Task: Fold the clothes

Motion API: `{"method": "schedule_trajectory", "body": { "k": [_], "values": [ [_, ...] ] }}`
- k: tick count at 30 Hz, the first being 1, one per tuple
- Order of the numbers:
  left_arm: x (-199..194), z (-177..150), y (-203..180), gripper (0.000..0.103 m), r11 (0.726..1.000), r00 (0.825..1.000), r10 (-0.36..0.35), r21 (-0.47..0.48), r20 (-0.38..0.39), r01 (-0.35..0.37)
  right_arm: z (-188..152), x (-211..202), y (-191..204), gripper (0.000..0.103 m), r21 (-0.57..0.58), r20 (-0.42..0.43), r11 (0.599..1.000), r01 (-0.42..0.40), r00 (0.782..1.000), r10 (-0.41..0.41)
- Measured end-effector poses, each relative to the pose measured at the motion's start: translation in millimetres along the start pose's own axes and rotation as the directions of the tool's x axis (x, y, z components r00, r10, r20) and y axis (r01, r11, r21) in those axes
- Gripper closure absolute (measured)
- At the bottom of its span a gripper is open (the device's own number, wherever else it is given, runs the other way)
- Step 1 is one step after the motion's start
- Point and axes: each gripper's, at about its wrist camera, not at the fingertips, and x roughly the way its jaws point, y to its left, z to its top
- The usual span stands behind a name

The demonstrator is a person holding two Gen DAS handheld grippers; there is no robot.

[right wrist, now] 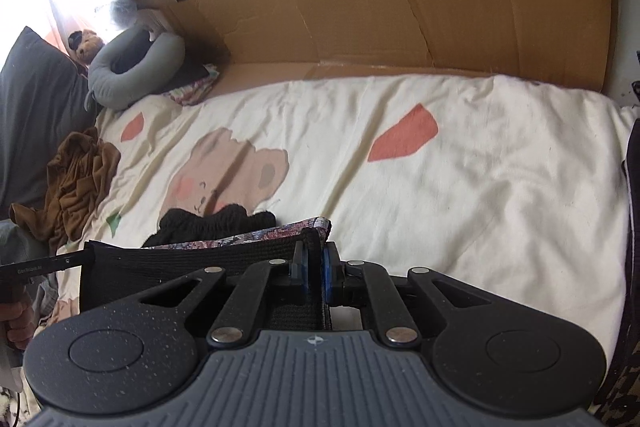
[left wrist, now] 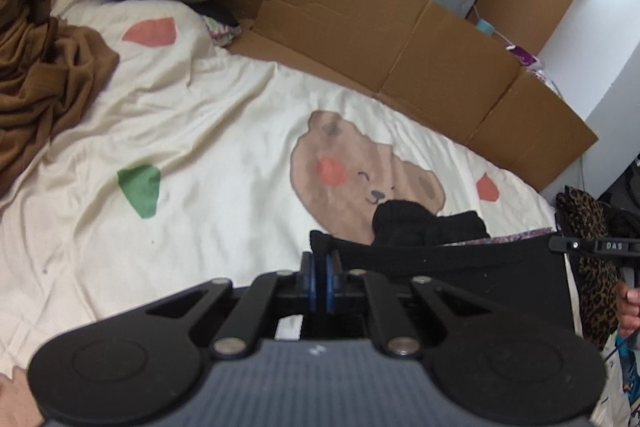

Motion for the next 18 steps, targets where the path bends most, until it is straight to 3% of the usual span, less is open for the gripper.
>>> {"method": "schedule_trajectory", "body": {
  "k": [6,18],
  "values": [
    [1,17,-7,0.098,1.000,0.999,-0.020,0.015,0.028,0.020,6,-7,-3,0.098,0.015,0.026,1.000,0.018,0.999,-0.018],
    [40,35,-11,0.098,0.999,1.000,-0.024,0.037,0.004,0.024,10,4,-21,0.098,0.057,0.013,0.996,0.071,0.997,-0.072]
  ]
}}
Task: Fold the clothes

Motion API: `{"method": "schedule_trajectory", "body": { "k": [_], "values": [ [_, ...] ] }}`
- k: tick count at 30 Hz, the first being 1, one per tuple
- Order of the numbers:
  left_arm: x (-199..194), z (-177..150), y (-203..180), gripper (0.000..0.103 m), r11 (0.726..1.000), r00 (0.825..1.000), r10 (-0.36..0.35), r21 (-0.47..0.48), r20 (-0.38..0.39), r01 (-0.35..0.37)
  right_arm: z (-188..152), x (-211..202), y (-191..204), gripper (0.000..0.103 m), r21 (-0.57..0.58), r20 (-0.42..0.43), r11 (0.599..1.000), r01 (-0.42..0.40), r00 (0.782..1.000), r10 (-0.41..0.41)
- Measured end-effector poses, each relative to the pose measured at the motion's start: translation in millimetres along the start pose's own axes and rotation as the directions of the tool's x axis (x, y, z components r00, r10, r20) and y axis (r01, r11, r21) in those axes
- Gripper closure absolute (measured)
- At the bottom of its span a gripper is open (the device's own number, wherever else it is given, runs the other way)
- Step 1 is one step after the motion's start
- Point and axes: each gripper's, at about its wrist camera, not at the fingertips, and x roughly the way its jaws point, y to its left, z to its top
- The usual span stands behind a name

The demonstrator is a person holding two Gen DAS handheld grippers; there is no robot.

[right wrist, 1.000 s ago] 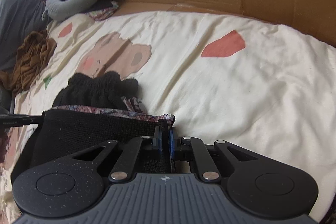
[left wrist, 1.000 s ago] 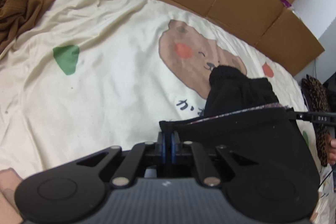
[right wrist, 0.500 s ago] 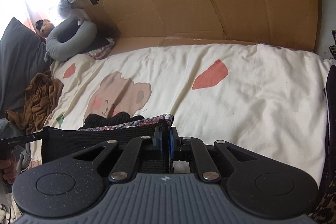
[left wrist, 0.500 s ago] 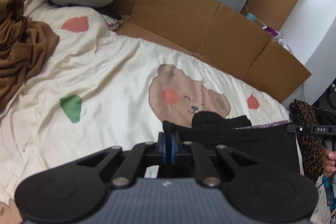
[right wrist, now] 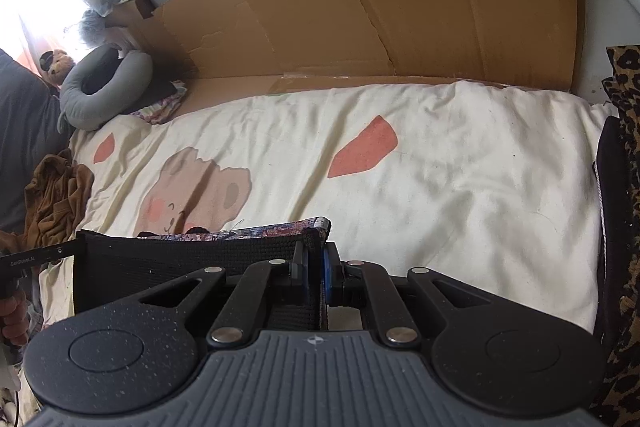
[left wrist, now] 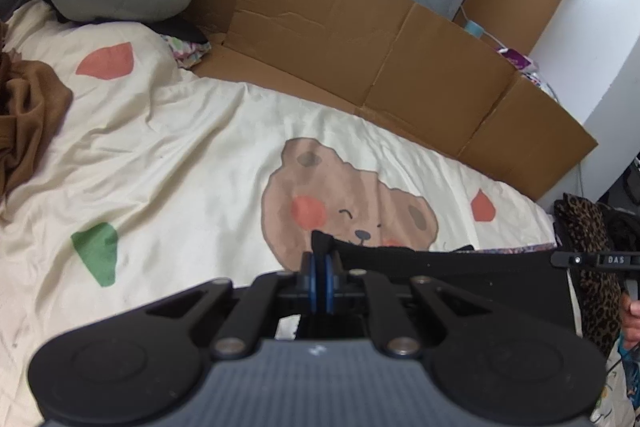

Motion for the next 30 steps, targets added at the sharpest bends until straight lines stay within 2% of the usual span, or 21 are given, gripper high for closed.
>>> {"method": "schedule_trajectory", "body": {
  "k": [19,25,28,30],
  "values": [
    [44,7,13,0.098,0.999,0.996,0.041,-0.012,-0.084,-0.042,4,56,-9,0.098,0.017,-0.076,0.999,0.049,0.996,-0.048],
    [63,4,13,0.096,0.998,0.986,0.064,-0.014,-0.157,-0.067,5,71,-9,0.097,0.034,-0.102,0.997,0.069,0.993,-0.065],
    [65,7,11,0.091,0.995,0.980,0.094,-0.024,-0.177,-0.099,3,73,-11,0.092,0.059,-0.107,0.994,0.091,0.991,-0.084],
    [62,14,10,0.091,0.993,0.977,0.108,-0.035,-0.187,-0.116,6,66,-13,0.080,0.089,-0.091,0.992,0.093,0.992,-0.085]
  ]
}}
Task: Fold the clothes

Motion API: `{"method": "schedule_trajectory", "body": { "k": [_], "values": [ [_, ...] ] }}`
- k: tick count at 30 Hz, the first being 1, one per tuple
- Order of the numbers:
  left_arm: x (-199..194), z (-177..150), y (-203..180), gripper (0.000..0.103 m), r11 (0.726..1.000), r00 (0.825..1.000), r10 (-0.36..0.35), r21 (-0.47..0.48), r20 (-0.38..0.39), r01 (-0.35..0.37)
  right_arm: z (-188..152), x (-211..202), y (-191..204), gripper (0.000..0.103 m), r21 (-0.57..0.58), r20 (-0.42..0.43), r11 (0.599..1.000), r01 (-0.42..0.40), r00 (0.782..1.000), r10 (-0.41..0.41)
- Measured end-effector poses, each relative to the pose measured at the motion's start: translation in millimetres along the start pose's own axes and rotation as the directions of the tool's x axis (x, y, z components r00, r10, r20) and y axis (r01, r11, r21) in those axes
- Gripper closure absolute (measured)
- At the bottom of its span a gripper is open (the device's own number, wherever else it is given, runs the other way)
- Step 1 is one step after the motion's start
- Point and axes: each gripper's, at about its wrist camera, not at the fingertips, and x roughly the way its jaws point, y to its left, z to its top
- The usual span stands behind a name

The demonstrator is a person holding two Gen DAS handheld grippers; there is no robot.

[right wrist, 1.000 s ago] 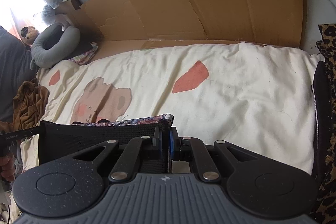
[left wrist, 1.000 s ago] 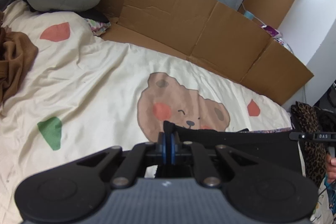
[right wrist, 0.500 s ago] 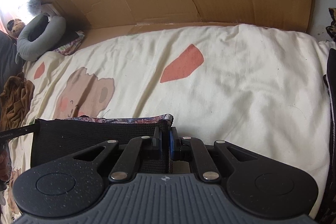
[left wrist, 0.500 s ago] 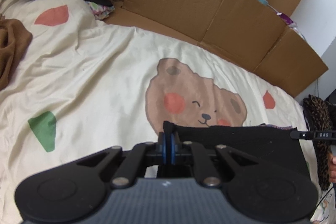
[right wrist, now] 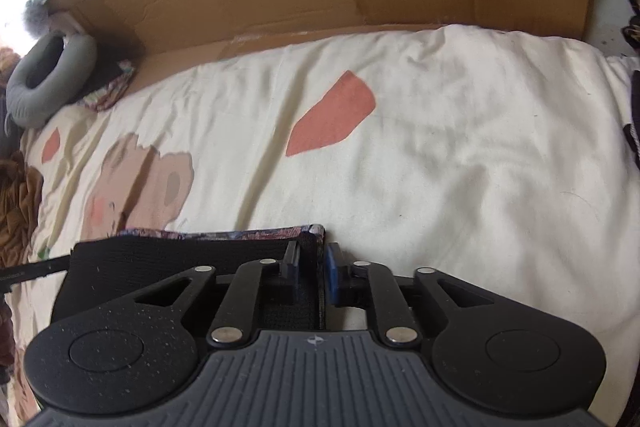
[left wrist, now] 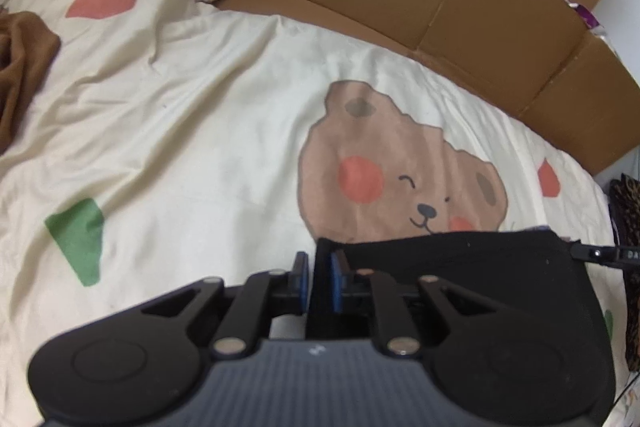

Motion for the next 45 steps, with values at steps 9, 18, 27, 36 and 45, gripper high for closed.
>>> {"method": "schedule_trajectory", "body": {
  "k": [9,18,27,36,45],
  "values": [
    [-28,0,-32,0.090,1.000,1.000,-0.024,-0.009,0.009,0.024,10,-37,23,0.073,-0.073,0.074,0.993,-0.092,0.992,0.098],
    [-33,-17,-85,0.090,0.993,0.997,-0.072,0.098,0.013,0.070,-11,-30,90,0.075,-0.254,0.027,0.954,-0.160,0.985,0.172],
    [-18,-26,-109,0.090,0.983,0.997,-0.081,0.166,0.018,0.077,-28,-8,134,0.076,-0.409,-0.021,0.899,-0.155,0.987,0.161],
    [8,-29,-106,0.086,0.992,0.999,-0.048,0.113,-0.011,0.049,-29,17,138,0.080,-0.429,-0.045,0.896,-0.116,0.993,0.107],
    [10,-15,-117,0.091,0.992,1.000,0.000,0.123,-0.028,0.003,-25,24,139,0.081,-0.397,-0.030,0.911,-0.113,0.993,0.110]
  ]
}}
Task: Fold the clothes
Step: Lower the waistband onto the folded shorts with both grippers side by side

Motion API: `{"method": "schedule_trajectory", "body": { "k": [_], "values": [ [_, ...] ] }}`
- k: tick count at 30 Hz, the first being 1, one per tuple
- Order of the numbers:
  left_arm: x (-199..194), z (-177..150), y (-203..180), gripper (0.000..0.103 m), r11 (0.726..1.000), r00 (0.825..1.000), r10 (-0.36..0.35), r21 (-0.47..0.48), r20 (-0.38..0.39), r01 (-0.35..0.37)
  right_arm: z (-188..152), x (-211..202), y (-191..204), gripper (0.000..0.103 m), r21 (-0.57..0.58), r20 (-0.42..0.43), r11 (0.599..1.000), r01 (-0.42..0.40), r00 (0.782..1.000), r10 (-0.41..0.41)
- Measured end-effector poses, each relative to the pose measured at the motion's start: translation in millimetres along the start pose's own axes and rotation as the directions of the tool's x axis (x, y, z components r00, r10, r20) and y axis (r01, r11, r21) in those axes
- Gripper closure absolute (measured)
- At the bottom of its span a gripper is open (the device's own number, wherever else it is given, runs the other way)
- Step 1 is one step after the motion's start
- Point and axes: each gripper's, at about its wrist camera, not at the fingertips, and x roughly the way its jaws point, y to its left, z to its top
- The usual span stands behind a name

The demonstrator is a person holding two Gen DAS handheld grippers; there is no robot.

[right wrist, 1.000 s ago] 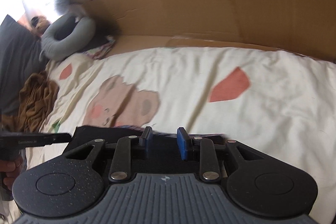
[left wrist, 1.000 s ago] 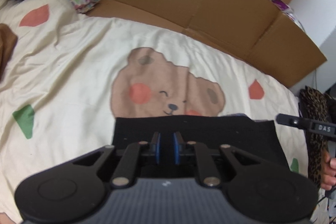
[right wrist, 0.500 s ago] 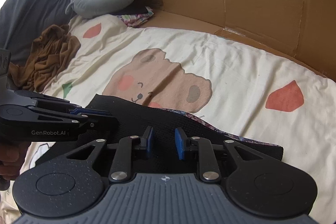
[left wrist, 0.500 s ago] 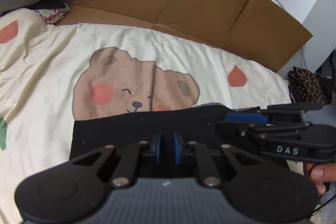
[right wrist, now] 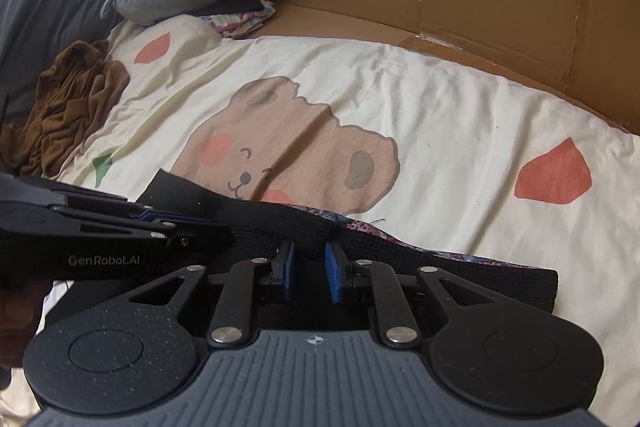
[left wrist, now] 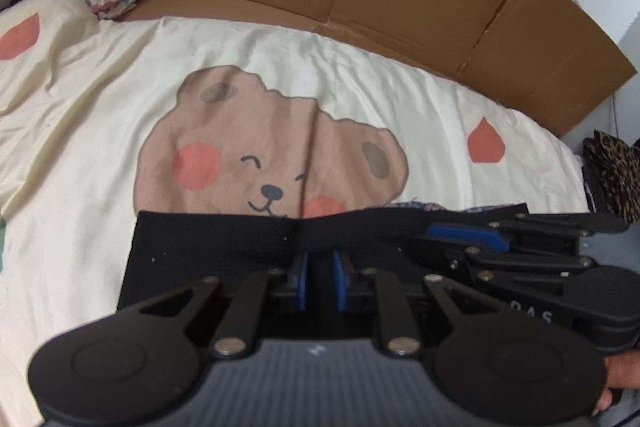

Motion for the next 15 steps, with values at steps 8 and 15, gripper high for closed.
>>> {"method": "schedule_trajectory", "body": {
  "k": [8,15],
  "values": [
    [-35,-5,-5,0.091,0.996,0.993,-0.089,0.014,0.071,0.088,-9,-44,5,0.079,-0.016,0.078,0.999,-0.042,0.996,0.043],
    [-33,-26,-23,0.091,0.988,0.985,-0.150,0.053,0.081,0.146,-34,-55,14,0.079,-0.090,0.051,0.995,-0.044,0.998,0.048]
  ]
}}
